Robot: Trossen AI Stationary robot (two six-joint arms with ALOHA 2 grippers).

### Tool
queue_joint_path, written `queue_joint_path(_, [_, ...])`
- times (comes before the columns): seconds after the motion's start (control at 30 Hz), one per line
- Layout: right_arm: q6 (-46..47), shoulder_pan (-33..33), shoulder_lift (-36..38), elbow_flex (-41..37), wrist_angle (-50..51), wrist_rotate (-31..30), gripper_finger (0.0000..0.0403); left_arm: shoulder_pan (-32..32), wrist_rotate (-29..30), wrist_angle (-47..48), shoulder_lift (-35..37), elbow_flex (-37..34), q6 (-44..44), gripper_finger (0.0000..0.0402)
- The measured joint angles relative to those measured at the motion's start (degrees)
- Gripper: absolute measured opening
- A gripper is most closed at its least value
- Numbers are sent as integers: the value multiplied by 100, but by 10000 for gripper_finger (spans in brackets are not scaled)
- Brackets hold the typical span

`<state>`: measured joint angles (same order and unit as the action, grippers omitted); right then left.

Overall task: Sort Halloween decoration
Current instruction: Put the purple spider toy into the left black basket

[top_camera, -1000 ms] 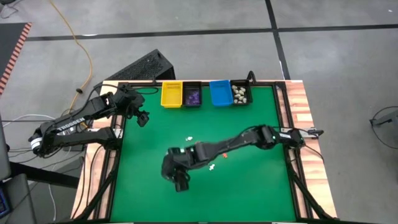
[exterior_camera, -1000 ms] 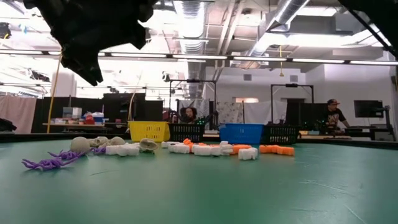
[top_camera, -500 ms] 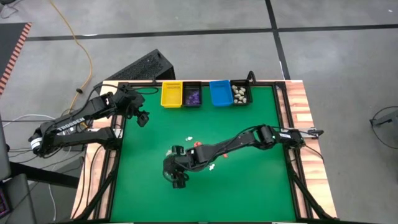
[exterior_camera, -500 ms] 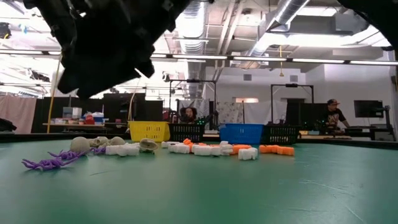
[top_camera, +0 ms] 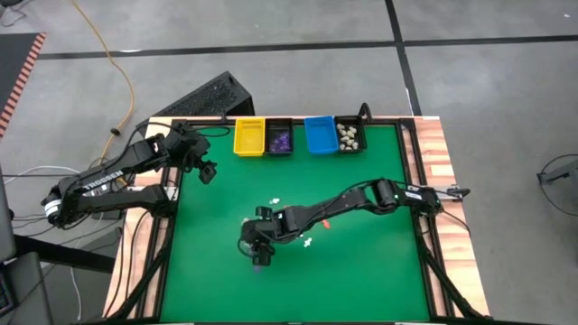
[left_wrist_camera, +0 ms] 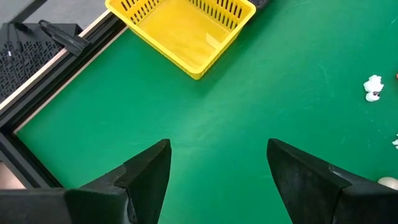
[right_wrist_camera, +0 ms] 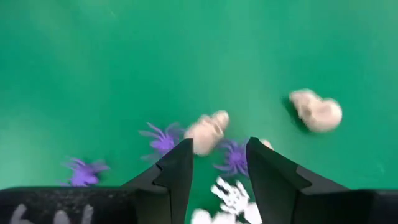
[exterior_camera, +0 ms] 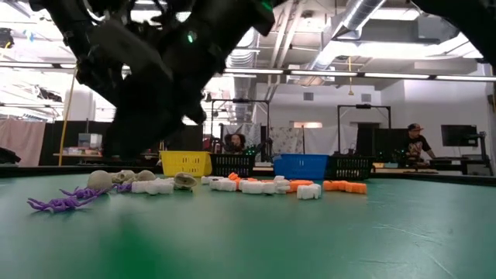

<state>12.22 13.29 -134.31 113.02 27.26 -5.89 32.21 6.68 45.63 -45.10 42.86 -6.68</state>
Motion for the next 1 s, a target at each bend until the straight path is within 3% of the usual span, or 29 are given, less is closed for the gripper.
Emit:
queue_joint_path(0.37, [279,-37,1,-90,-109,-4,147,2,0,-2,0,-1,2,256])
queue_joint_path(1.0, [235,-72,-5,-87,-64,-81,146,1,0,-4,0,1,44,256])
